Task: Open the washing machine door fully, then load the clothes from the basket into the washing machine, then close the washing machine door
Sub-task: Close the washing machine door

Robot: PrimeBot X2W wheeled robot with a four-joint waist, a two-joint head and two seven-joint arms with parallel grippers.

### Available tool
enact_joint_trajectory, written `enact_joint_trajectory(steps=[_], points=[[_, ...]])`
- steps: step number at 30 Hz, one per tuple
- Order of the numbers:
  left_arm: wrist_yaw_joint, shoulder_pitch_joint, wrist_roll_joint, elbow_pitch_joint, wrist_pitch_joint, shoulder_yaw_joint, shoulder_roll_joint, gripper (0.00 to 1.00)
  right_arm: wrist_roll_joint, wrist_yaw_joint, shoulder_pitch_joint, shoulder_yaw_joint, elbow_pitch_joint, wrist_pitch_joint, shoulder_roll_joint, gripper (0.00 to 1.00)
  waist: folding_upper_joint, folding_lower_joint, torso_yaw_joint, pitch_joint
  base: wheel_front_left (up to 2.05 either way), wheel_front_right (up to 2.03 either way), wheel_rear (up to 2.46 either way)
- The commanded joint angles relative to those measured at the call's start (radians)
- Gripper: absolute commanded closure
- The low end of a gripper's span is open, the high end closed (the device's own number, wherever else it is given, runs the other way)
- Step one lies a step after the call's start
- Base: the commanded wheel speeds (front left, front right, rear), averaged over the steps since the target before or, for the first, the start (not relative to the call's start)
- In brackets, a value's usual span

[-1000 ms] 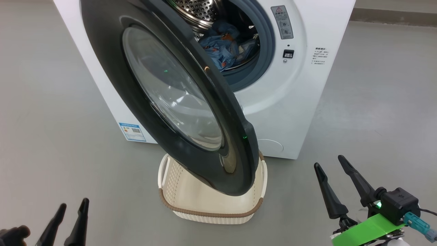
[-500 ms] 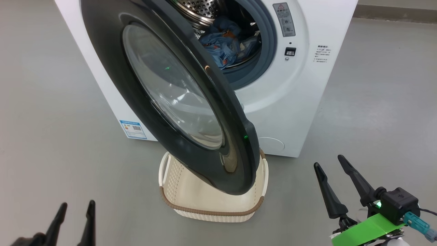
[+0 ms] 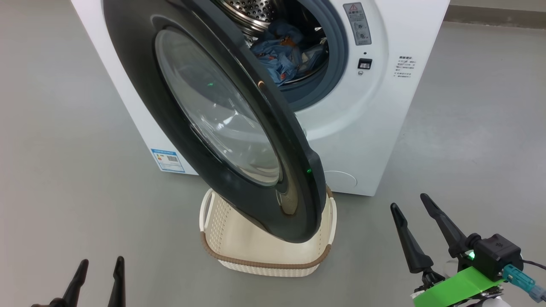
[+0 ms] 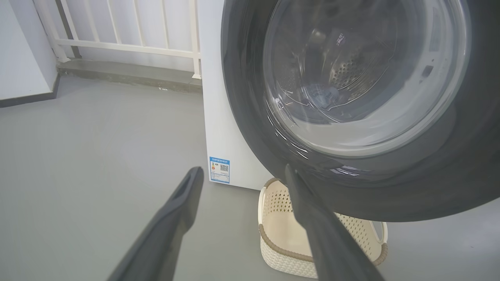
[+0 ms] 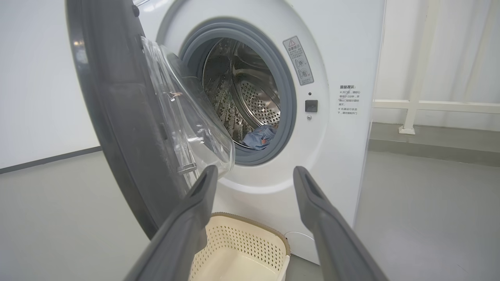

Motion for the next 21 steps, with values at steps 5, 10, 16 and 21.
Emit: enact_joint_trajectory(steps=[5, 10, 16, 21], points=[[0.001, -0.012, 0.006, -0.030, -0.011, 0.042, 0.009, 0.00, 0.000, 0.004, -0.034, 0.028, -0.026, -0.008, -0.017, 0.00, 0.0000, 0.0000, 0.003, 0.002, 0.00, 0.00, 0.00], [0.001, -0.010, 0.005, -0.025, -0.011, 0.036, 0.002, 0.00, 0.005, 0.004, -0.046, 0.039, -0.027, -0.008, -0.017, 0.80, 0.0000, 0.0000, 0.008, -0.002, 0.00, 0.00, 0.00], [0.001, -0.006, 0.003, -0.024, -0.011, 0.031, -0.005, 0.00, 0.010, 0.004, -0.081, 0.065, -0.064, -0.008, -0.012, 1.00, 0.0000, 0.0000, 0.018, -0.014, 0.00, 0.00, 0.00], [0.001, -0.001, 0.002, -0.024, -0.011, 0.030, -0.006, 0.00, 0.009, 0.004, -0.125, 0.096, -0.134, -0.008, -0.001, 1.00, 0.0000, 0.0000, 0.025, -0.025, 0.00, 0.00, 0.00]])
